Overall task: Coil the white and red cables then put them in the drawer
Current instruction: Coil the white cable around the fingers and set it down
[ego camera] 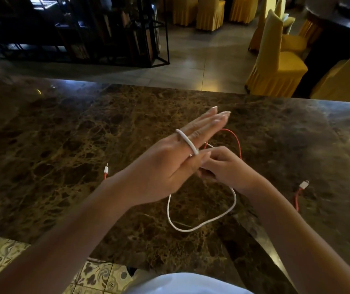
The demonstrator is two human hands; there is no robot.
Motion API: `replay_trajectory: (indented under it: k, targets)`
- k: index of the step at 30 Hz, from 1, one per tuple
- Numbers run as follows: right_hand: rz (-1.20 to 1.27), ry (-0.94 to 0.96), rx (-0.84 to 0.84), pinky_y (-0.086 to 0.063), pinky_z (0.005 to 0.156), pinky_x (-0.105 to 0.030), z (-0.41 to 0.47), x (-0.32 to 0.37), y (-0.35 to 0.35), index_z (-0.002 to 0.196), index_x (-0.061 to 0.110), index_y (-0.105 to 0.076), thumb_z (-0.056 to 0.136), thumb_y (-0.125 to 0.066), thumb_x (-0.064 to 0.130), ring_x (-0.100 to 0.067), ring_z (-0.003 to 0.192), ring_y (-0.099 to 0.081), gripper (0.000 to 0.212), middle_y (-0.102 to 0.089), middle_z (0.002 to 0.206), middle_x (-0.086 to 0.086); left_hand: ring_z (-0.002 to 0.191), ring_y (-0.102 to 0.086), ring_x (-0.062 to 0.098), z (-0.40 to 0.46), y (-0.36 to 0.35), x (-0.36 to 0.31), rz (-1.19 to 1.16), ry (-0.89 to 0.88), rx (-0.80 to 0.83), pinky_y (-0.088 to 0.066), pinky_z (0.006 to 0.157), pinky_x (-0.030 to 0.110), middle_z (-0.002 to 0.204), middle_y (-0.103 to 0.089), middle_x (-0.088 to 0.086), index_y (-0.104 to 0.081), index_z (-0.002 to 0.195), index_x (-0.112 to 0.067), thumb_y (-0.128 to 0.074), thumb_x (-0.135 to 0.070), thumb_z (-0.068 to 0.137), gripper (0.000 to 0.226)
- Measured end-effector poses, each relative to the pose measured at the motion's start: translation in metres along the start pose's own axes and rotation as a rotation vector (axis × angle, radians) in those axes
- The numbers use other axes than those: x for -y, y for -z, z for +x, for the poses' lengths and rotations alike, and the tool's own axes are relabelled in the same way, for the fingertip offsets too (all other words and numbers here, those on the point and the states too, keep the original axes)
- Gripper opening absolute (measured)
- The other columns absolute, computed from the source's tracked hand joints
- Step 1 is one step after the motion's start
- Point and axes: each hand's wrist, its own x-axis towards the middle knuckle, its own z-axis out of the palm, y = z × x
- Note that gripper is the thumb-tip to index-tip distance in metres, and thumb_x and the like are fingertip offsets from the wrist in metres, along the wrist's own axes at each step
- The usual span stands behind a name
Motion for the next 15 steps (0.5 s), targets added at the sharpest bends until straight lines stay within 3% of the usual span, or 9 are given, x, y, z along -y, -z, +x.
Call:
replay_trajectory:
  k: [4,8,12,15]
  targets:
    - [-0.040,-0.049,0.046,-0.039,0.051,-0.024,-0.014,0.005,-0.002,0.090,0.004,-0.068,0.107,-0.053,0.033,-0.016,0.049,-0.046,0.037,-0.054,0.059,-0.007,0.161,-0.008,0.006,-0.005,0.005,0.027,0.043,0.105,0.093,-0.013,0.128,0.020,0.173,-0.017,-0.006,-0.019,0.165,-0.011,-0.050,-0.008,0.108,0.065]
    - [-0.014,-0.092,0.132,-0.037,0.047,-0.018,-0.032,0.014,0.000,0.106,0.005,-0.069,0.106,-0.055,0.024,-0.012,0.046,-0.047,0.024,-0.058,0.059,-0.005,0.161,-0.004,0.005,-0.009,0.012,0.045,0.058,0.141,0.145,-0.012,0.129,0.023,0.173,-0.019,-0.005,-0.026,0.163,-0.015,-0.053,-0.006,0.106,0.064]
    - [-0.115,0.021,0.081,-0.039,0.052,-0.020,-0.042,0.038,0.005,0.107,0.011,-0.075,0.100,-0.059,0.030,-0.014,0.052,-0.049,0.026,-0.056,0.059,0.002,0.161,-0.001,0.004,-0.017,0.014,0.059,0.063,0.176,0.334,-0.013,0.132,0.041,0.173,-0.022,-0.011,-0.036,0.161,-0.023,-0.055,-0.008,0.106,0.059]
    - [-0.196,0.097,0.079,-0.041,0.053,-0.022,-0.049,0.060,0.009,0.106,0.014,-0.077,0.099,-0.061,0.033,-0.016,0.051,-0.051,0.026,-0.057,0.058,-0.002,0.160,-0.007,0.000,-0.019,0.004,0.061,0.027,0.200,0.390,-0.016,0.132,0.036,0.171,-0.026,-0.012,-0.037,0.161,-0.023,-0.054,-0.008,0.107,0.059]
